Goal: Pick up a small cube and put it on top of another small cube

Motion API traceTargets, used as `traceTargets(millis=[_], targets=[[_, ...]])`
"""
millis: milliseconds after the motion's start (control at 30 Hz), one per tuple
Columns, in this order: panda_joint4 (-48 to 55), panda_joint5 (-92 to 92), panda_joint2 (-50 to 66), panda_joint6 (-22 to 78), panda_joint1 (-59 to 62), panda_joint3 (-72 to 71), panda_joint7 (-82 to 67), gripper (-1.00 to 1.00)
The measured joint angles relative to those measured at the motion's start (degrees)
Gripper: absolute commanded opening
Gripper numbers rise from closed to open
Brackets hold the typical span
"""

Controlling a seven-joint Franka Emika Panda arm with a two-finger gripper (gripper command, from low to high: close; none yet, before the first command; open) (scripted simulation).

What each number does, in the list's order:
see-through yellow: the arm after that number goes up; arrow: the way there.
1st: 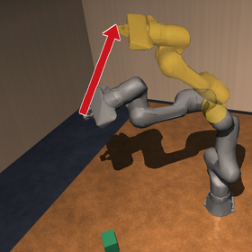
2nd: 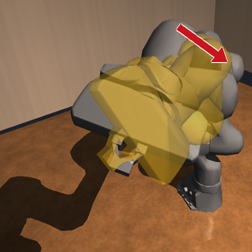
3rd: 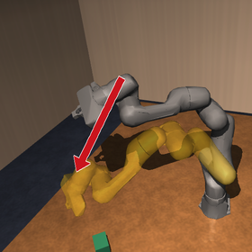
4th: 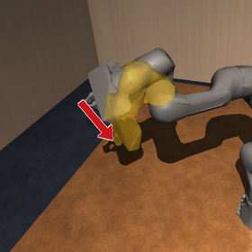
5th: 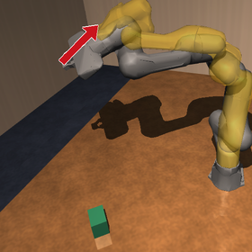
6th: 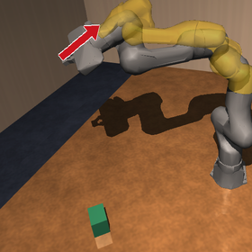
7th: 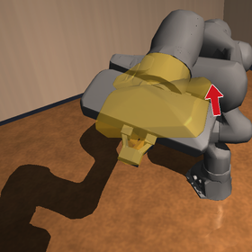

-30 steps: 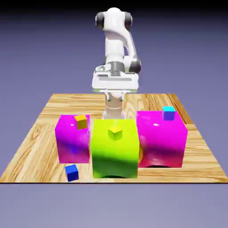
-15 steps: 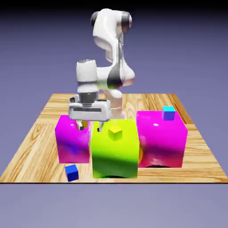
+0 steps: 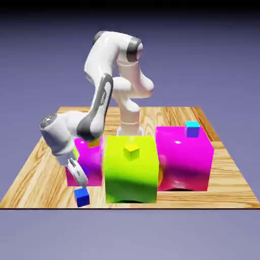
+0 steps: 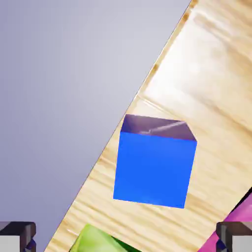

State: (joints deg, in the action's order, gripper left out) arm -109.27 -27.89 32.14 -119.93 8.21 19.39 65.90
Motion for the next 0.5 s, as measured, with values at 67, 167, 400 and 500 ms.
traceTargets(millis=[67,167,400,500], targets=[[1.00,-0.54,1.25,1.04,0.17,0.37,0.45,0.00],[-0.56,-4.30,7.18,-6.11,0.49,-2.35,-2.06,-1.00],[0.08,0.60,-1.70,3.70,0.38,-1.35,-4.70,-1.00],[-1.39,5.35,-7.93,8.33,-0.10,-2.23,-10.24,-1.00]])
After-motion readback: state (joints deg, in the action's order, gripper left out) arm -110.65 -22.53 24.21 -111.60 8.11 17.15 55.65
